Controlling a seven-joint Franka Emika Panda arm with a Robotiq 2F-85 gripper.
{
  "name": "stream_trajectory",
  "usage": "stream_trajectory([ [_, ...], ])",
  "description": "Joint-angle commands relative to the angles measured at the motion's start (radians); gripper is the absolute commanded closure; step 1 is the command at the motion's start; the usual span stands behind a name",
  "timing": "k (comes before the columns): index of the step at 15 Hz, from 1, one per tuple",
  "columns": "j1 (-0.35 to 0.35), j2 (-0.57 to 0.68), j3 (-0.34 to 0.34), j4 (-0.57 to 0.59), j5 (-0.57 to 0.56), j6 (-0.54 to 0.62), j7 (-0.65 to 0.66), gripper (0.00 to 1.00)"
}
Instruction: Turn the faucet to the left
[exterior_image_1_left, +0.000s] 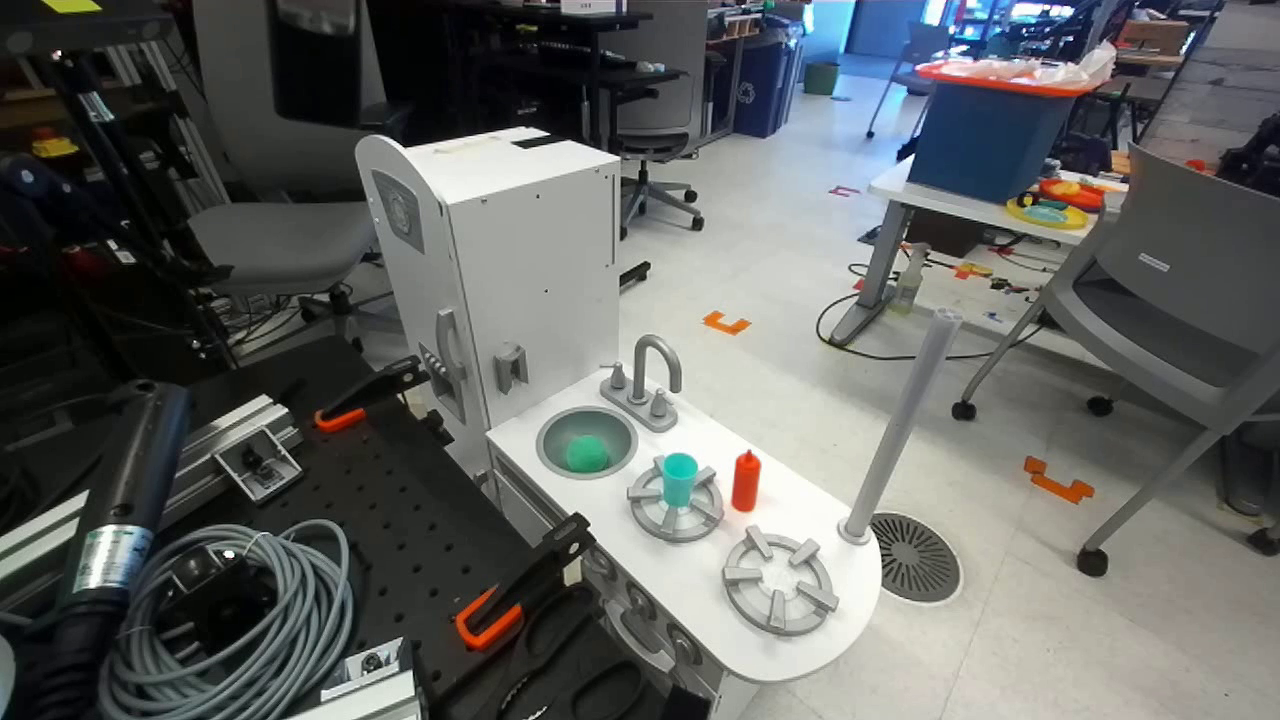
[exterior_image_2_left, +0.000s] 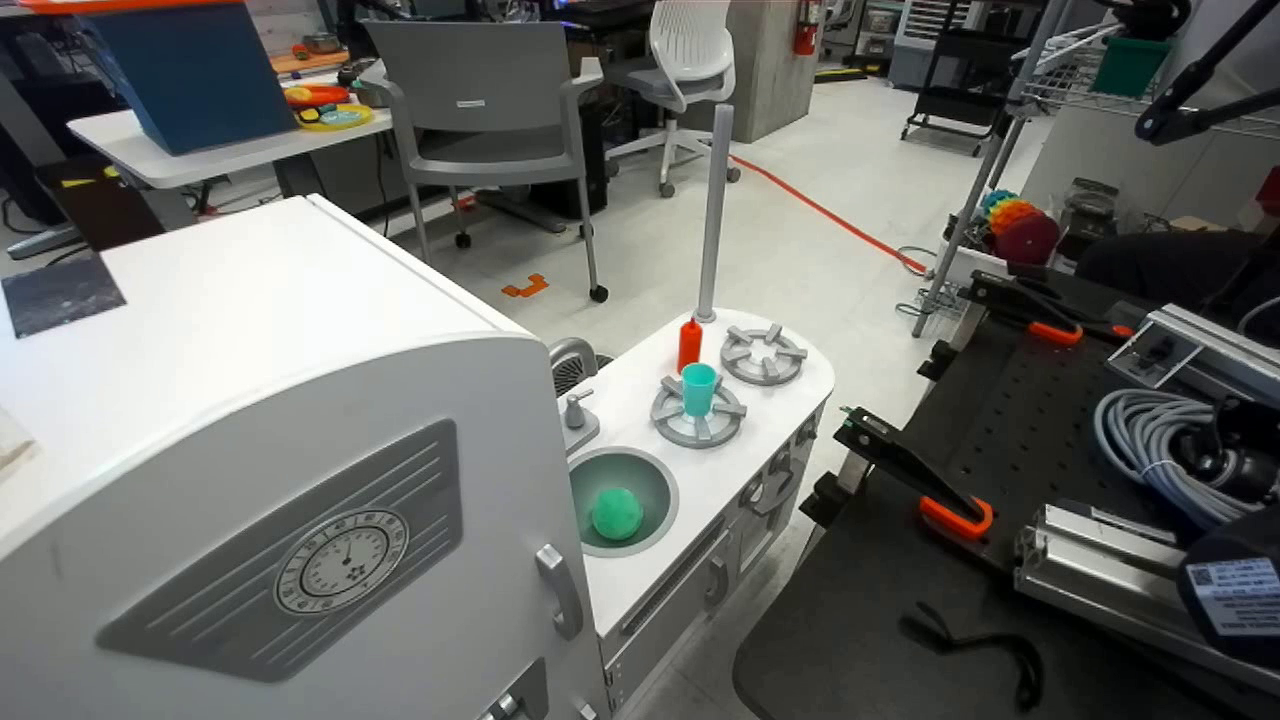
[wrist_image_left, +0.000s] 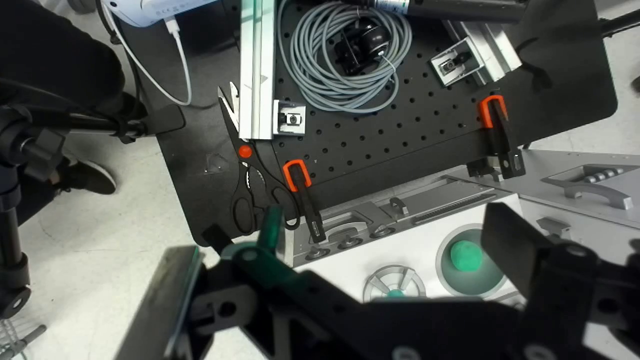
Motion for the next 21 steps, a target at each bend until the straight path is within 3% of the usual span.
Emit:
stream_trajectory([
  [1, -0.001, 0.001, 0.001, 0.002, 0.001, -0.003, -0.001, 0.00],
  [3, -0.001, 0.023, 0.001, 0.020, 0.003, -0.010, 0.004, 0.00],
  [9, 0.029, 0.396, 0.001, 0.279, 0.060, 0.066, 0.009, 0.00],
  [14, 0.065, 0.703, 0.052, 0.440, -0.013, 0.328, 0.078, 0.00],
  [21, 0.204, 1.139, 0.057, 0.656, -0.328, 0.731, 0.152, 0.00],
])
